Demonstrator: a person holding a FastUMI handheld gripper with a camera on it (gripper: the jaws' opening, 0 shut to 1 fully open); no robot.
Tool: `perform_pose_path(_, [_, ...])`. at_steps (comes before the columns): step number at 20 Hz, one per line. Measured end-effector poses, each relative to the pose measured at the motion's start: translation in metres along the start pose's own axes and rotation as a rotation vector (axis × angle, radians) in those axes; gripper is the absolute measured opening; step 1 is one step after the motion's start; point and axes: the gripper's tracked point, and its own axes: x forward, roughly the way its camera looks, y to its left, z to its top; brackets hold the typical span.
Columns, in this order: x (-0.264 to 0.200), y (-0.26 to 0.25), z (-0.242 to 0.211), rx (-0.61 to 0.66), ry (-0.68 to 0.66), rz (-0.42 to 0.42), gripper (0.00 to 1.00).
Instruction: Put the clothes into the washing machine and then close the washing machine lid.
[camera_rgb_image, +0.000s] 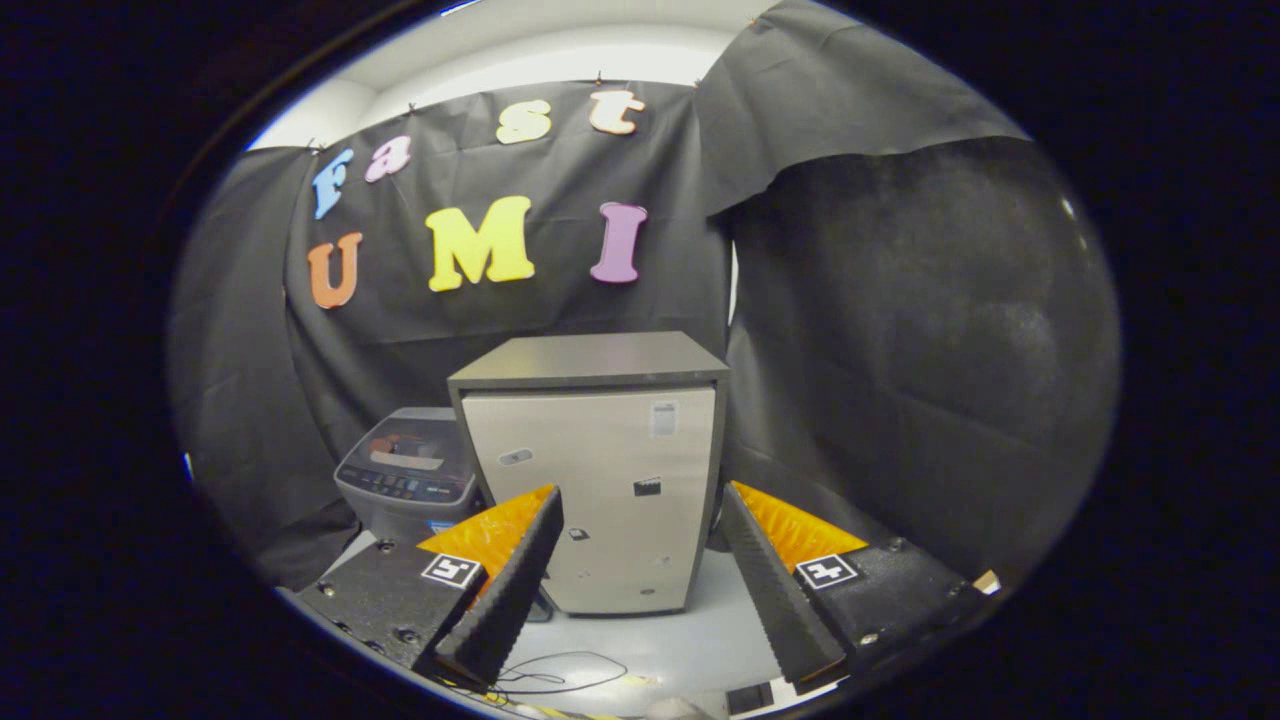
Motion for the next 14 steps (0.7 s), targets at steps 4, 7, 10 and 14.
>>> perform_pose_path(4, [-0.004, 0.007, -0.007, -0.027, -0.032, 0.037, 0.99])
perform_pose_path(7, [-0.005, 0.01, -0.012, -0.033, -0.027, 0.04, 0.99])
perform_pose_path(10, [-0.005, 0.008, -0.019, -0.043, -0.019, 0.029, 0.99])
perform_pose_path(14, [-0.001, 0.004, -0.025, -0.04, 0.004, 0.008, 1.0])
